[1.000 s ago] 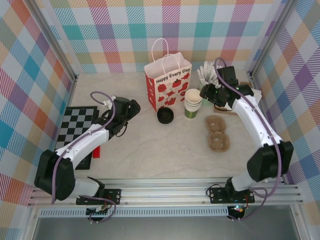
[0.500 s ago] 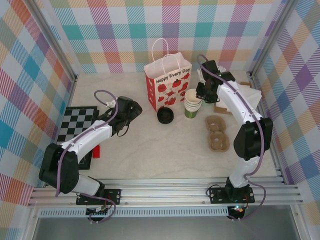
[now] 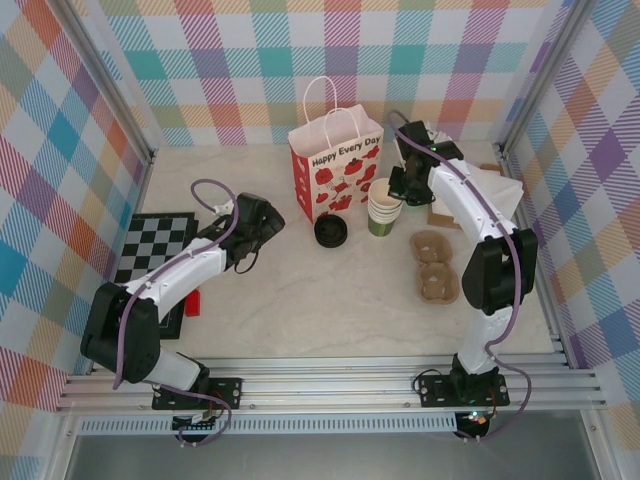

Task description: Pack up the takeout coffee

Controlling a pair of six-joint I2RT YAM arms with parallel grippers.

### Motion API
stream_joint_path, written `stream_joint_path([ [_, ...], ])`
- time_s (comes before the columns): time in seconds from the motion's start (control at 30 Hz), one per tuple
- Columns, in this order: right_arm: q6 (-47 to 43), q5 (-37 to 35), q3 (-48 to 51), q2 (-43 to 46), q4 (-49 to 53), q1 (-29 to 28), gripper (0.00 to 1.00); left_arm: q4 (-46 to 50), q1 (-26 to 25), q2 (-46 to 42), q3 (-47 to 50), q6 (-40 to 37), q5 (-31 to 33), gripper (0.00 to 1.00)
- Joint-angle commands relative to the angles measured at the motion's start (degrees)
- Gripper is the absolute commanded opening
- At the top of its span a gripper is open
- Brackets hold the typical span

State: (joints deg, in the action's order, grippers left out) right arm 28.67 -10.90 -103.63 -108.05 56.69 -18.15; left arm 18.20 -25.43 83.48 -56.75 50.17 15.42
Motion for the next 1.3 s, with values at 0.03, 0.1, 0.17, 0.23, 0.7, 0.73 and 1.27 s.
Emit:
stream_joint_path([
  [0.03, -1.6, -1.5, -2.4, 0.9, 1.8, -0.5, 0.08, 2.0, -0.3, 1.3, -2.4, 0.6, -0.9, 1.00],
  [0.1, -1.8, -1.7, -2.6, 1.2, 2.0, -0.6, 0.05, 2.2, -0.3, 1.6, -2.7, 0.6, -1.2, 1.00],
  [0.17, -2.0, -1.7, -2.9, 1.9, 2.1, -0.6, 0.00, 2.3, -0.3, 1.8, -2.9, 0.6, -1.5, 1.00],
  [0.23, -2.2, -1.4, -3.6, 2.4, 2.4, -0.6, 0.00, 2.4, -0.3, 1.8, -3.1, 0.3, -1.8, 1.00],
  [0.7, -2.9, -2.1, -8.2, 8.3, 4.4, -0.7, 0.00, 3.1, -0.3, 0.2, -4.6, -4.9, -3.9, 1.00],
  [0.73, -3.1, -2.5, -8.6, 9.5, 4.7, -0.8, 0.00, 2.8, -0.3, 0.0, -4.6, -6.2, -4.8, 1.00],
  [1.27, 4.6, -5.5, 14.8, 28.9, 2.7, -18.8, 0.00, 16.0, -3.9, 9.4, -17.5, -17.8, -16.7, 0.94],
])
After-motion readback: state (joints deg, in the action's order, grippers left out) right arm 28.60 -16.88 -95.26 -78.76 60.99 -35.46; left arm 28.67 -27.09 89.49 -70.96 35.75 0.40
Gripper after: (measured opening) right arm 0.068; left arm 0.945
